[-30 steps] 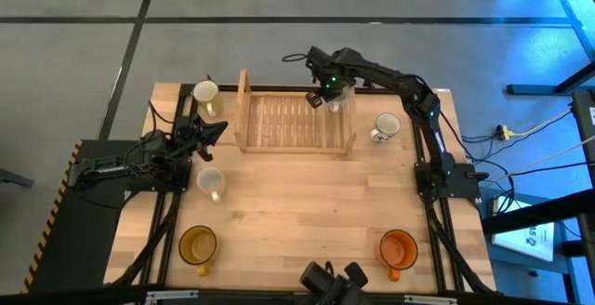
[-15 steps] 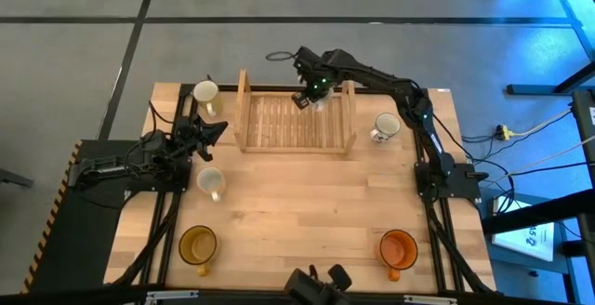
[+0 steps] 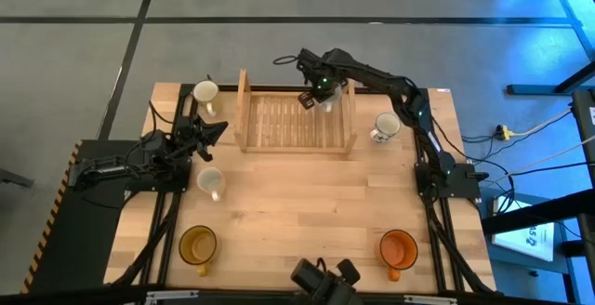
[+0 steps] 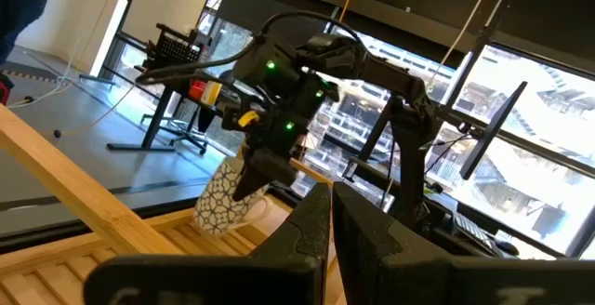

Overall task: Place coffee mugs
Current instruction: Put the bottom blue mug on the shelf

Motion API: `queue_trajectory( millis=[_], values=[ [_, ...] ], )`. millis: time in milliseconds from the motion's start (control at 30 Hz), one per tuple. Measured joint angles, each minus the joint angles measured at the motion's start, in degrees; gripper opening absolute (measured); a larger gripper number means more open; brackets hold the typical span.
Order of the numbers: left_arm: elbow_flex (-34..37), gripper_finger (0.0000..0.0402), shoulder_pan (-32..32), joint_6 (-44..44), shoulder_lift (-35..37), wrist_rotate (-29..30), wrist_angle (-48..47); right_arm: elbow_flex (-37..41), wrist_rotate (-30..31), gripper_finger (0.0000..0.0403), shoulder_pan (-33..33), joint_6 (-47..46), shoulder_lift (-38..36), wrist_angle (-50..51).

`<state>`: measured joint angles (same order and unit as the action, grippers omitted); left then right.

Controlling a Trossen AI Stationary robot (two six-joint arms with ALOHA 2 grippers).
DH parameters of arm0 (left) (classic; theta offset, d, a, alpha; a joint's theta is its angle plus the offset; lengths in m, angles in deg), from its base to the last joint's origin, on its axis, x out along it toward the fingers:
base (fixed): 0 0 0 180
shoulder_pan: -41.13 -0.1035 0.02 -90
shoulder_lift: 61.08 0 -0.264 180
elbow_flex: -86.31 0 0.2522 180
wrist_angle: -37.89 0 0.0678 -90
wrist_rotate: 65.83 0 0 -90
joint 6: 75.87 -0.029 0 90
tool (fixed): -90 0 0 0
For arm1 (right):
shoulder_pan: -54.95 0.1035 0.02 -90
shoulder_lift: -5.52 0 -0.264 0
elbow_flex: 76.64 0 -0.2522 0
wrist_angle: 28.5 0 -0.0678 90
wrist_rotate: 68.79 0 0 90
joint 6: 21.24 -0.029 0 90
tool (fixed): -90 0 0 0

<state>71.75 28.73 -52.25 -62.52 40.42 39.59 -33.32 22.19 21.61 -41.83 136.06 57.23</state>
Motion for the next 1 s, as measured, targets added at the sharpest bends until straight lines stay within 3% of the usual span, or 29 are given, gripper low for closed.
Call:
queue_trajectory(
  millis=[767,1000],
  values=[
    [0.00,0.0009,-0.02,-0.22,0.01,0.00,-0.02,-0.06,-2.10,0.0005,-1.58,1.81,1.95,0.08],
    [0.00,0.0009,0.00,-0.22,-0.01,0.00,-0.02,-0.04,-2.06,0.0044,-1.58,1.81,1.95,0.07]
  ],
)
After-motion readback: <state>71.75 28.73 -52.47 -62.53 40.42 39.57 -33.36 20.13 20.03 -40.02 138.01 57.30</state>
